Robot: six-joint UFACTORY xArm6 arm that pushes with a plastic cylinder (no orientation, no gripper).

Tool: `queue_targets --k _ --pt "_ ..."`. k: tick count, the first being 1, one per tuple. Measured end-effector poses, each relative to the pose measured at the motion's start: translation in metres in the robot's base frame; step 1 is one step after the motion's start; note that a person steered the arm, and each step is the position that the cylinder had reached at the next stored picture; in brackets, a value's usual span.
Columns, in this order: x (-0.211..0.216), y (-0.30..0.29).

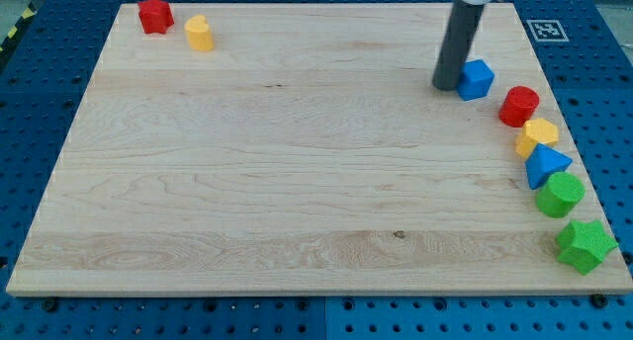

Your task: Move the yellow heart closer to the blue cube

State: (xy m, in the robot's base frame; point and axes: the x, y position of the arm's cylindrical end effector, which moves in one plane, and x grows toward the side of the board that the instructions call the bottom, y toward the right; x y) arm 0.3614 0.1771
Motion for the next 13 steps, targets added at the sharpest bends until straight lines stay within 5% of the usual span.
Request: queue_targets --k 3,7,9,13 --pt "0.0 0.006" --pt "-0.008 -0.28" --pt "-0.065 -0.429" --pt "-0.093 -0.378"
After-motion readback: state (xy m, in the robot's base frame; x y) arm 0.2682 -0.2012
